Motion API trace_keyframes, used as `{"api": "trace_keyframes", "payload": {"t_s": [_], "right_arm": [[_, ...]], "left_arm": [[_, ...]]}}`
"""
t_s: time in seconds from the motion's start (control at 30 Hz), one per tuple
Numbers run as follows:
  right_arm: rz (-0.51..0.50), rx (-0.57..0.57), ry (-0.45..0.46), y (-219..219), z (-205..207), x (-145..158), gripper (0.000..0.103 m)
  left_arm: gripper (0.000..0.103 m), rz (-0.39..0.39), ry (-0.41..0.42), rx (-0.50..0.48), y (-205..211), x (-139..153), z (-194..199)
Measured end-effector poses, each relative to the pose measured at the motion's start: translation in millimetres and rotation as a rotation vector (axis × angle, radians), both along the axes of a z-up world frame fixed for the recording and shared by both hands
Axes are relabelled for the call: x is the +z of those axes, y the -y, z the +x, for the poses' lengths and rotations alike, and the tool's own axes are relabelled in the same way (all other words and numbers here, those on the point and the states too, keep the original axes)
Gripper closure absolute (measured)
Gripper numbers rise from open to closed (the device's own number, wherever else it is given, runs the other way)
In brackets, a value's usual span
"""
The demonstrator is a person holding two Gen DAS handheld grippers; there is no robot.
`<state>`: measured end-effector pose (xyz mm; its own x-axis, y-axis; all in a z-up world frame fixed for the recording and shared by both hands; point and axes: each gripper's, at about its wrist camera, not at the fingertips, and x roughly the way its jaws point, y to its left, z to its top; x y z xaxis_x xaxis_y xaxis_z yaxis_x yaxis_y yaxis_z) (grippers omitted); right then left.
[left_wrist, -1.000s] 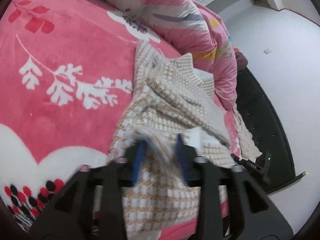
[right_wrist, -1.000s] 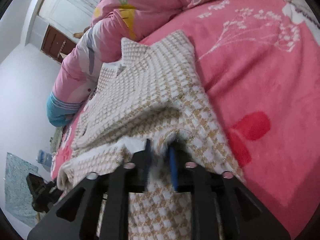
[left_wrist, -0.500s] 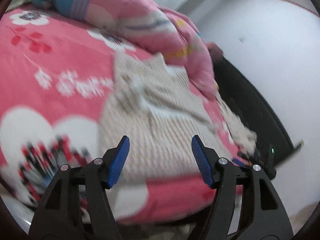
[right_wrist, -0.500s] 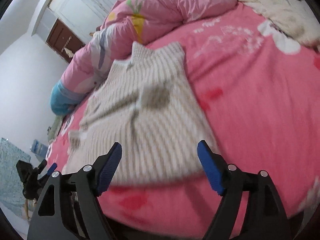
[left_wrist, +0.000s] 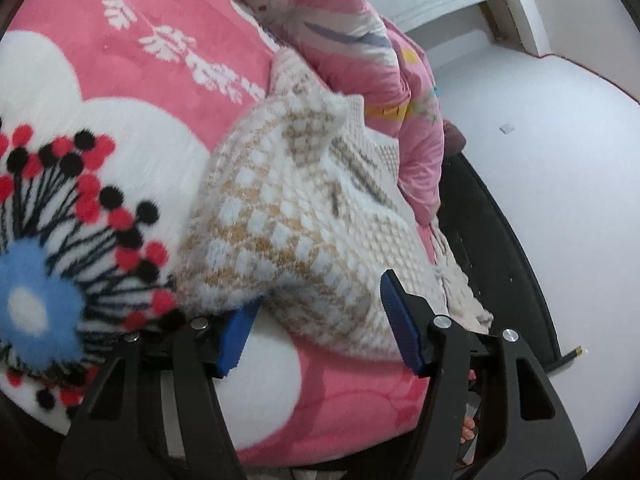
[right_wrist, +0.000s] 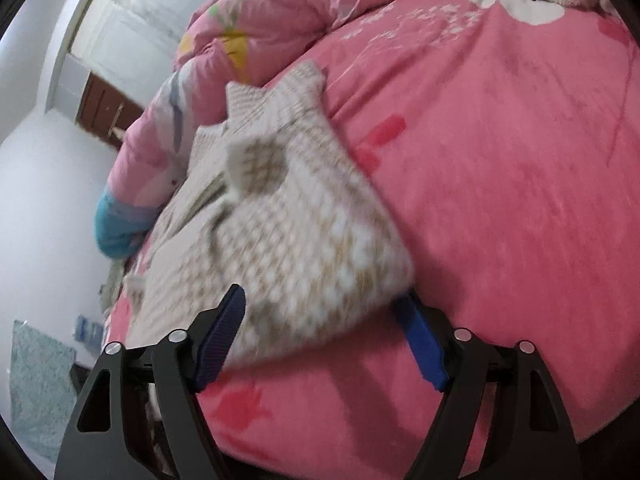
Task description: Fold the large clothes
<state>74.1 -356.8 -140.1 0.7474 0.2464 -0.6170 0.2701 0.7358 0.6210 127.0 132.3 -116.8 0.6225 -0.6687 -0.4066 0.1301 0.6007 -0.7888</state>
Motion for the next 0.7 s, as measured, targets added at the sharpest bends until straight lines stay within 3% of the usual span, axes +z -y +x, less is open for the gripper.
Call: {"api": "trace_keyframes", "payload": {"t_s": [0.13, 0.27, 0.33, 0.7], "right_arm": [[-0.068, -0.042, -0.007, -6, 12, 3, 0.036], [-0.026, -0.033, 0.008, -3, 8, 6, 0.039], [-0.011, -0.020, 0.009, -2, 7, 4, 0.039], [-0.002, 0.012, 0.014, 0, 12, 2, 0.039]], "left_arm": [[0.045, 0.003, -0.008, 0.043, 2, 4, 1], [0.042, -0.028, -0.027, 0.063, 2, 7, -6], [0.037, -0.058, -0.028, 0.074, -1, 5, -9], [0.035, -0.239, -0.114, 0.168, -5, -3, 2]]}}
